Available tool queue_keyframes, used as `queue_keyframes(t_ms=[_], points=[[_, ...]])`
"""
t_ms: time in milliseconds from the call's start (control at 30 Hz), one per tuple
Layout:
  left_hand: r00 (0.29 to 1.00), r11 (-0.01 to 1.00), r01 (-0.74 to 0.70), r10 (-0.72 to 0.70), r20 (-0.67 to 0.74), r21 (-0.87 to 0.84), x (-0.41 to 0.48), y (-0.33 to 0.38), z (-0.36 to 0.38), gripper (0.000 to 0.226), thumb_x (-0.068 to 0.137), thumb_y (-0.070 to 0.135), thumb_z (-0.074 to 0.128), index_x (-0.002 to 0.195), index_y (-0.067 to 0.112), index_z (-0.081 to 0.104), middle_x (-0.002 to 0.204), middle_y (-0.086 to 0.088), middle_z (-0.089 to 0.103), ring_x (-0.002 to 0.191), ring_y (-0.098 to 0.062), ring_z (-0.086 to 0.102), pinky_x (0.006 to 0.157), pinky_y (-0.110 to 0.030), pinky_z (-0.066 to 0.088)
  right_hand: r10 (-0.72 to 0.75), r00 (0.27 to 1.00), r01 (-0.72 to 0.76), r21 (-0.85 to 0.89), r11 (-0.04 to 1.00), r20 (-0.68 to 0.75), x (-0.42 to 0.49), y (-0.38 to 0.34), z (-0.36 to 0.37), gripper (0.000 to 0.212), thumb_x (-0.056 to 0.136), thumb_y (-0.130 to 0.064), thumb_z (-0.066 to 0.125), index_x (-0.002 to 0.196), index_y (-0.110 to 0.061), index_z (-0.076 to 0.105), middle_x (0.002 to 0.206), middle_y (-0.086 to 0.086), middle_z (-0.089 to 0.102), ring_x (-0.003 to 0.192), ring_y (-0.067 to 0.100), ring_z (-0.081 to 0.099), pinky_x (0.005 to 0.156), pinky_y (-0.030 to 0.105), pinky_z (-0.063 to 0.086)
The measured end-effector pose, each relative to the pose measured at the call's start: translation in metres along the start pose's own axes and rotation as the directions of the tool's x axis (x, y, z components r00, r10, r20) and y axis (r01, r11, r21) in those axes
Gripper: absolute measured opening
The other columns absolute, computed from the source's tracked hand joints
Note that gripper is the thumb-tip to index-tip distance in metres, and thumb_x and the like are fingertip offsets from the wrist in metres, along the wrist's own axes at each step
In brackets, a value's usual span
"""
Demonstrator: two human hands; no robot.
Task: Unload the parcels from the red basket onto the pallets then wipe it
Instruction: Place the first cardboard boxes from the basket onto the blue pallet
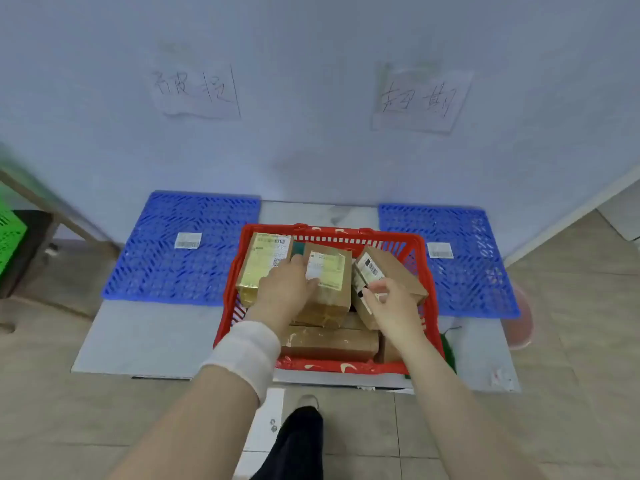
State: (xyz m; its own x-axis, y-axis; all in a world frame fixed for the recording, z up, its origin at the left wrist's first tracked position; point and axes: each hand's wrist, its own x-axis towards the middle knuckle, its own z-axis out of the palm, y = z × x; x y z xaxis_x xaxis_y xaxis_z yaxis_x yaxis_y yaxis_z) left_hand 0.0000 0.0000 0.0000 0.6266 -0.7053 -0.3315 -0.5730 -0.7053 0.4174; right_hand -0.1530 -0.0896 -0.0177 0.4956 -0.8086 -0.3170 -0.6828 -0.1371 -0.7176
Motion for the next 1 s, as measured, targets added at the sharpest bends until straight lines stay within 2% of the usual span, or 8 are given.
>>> queue_keyframes(t_ms=[167, 333, 433, 533, 700, 833, 900, 1000], points=[[0.983, 0.959, 0.167, -0.145, 0.110, -0.228, 0.024, -0.025, 0.036, 0.056, 0.090, 0.034, 0.054, 0.137, 0.012, 0.034, 0.132, -0.011, 0.052, 0.117, -0.027, 0.052, 0.092, -0.038, 0.045, 0.201, 0.974, -0.211, 0.092, 0.973, 0.100, 0.024, 0.016, 0.046, 0.037, 0.090, -0.034, 0.054, 0.120, -0.012, 0.053, 0.120, 0.003, 0.059, 0.109, 0.016, 0.054, 0.082, 0.023, 0.037], [0.968, 0.898, 0.249, -0.240, 0.069, -0.362, 0.028, -0.033, 0.055, 0.058, 0.091, 0.032, 0.054, 0.140, 0.010, 0.033, 0.133, -0.013, 0.053, 0.120, -0.028, 0.051, 0.094, -0.036, 0.043, 0.339, 0.928, -0.368, 0.244, 0.897, 0.156, 0.027, 0.030, 0.063, 0.048, 0.089, -0.043, 0.052, 0.131, -0.019, 0.048, 0.124, -0.005, 0.053, 0.113, 0.013, 0.051, 0.089, 0.025, 0.038], [0.949, 0.870, 0.313, -0.304, 0.085, -0.381, 0.024, -0.029, 0.062, 0.053, 0.092, 0.031, 0.052, 0.138, 0.009, 0.037, 0.132, -0.013, 0.054, 0.119, -0.028, 0.052, 0.091, -0.032, 0.043, 0.362, 0.910, -0.410, 0.307, 0.859, 0.202, 0.022, 0.031, 0.071, 0.048, 0.090, -0.044, 0.051, 0.133, -0.024, 0.047, 0.126, -0.006, 0.055, 0.114, 0.013, 0.052, 0.100, 0.036, 0.043], [0.931, 0.832, 0.353, -0.358, 0.072, -0.428, 0.017, -0.028, 0.068, 0.047, 0.092, 0.030, 0.052, 0.134, 0.010, 0.043, 0.126, -0.010, 0.058, 0.112, -0.025, 0.056, 0.080, -0.026, 0.041, 0.381, 0.905, -0.426, 0.370, 0.826, 0.191, 0.016, 0.030, 0.077, 0.044, 0.089, -0.041, 0.053, 0.131, -0.027, 0.049, 0.118, -0.006, 0.060, 0.112, 0.016, 0.056, 0.101, 0.043, 0.044], [0.934, 0.789, 0.313, -0.357, 0.020, -0.528, 0.001, -0.023, 0.061, 0.043, 0.090, 0.033, 0.055, 0.128, 0.013, 0.050, 0.123, -0.006, 0.061, 0.110, -0.021, 0.056, 0.079, -0.022, 0.040, 0.389, 0.910, -0.407, 0.487, 0.773, 0.143, 0.003, 0.019, 0.064, 0.040, 0.089, -0.035, 0.056, 0.127, -0.025, 0.053, 0.122, -0.007, 0.060, 0.112, 0.012, 0.055, 0.102, 0.040, 0.043], [0.957, 0.740, 0.194, -0.286, -0.040, -0.644, -0.011, -0.016, 0.037, 0.040, 0.087, 0.034, 0.058, 0.123, 0.017, 0.053, 0.117, 0.003, 0.062, 0.094, -0.004, 0.053, 0.067, -0.001, 0.036, 0.355, 0.934, -0.319, 0.572, 0.755, 0.053, -0.010, -0.004, 0.045, 0.029, 0.088, -0.033, 0.058, 0.117, -0.032, 0.059, 0.115, -0.013, 0.062, 0.109, 0.006, 0.057, 0.102, 0.037, 0.044], [0.964, 0.693, 0.137, -0.256, -0.064, -0.707, -0.011, -0.016, 0.017, 0.039, 0.087, 0.033, 0.060, 0.122, 0.016, 0.054, 0.115, 0.006, 0.062, 0.098, -0.004, 0.055, 0.071, -0.005, 0.040, 0.322, 0.947, -0.260, 0.613, 0.746, 0.010, -0.013, -0.024, 0.042, 0.019, 0.087, -0.032, 0.059, 0.105, -0.039, 0.062, 0.109, -0.017, 0.065, 0.106, 0.003, 0.058, 0.100, 0.034, 0.044], [0.961, 0.608, 0.049, -0.246, -0.129, -0.793, -0.009, -0.034, -0.020, 0.033, 0.087, 0.024, 0.061, 0.119, 0.014, 0.057, 0.112, 0.005, 0.062, 0.104, -0.008, 0.057, 0.075, -0.001, 0.041, 0.257, 0.966, -0.182, 0.644, 0.743, -0.024, -0.016, -0.064, 0.056, 0.025, 0.088, -0.033, 0.058, 0.112, -0.035, 0.061, 0.114, -0.015, 0.064, 0.108, 0.001, 0.057, 0.099, 0.033, 0.044]])
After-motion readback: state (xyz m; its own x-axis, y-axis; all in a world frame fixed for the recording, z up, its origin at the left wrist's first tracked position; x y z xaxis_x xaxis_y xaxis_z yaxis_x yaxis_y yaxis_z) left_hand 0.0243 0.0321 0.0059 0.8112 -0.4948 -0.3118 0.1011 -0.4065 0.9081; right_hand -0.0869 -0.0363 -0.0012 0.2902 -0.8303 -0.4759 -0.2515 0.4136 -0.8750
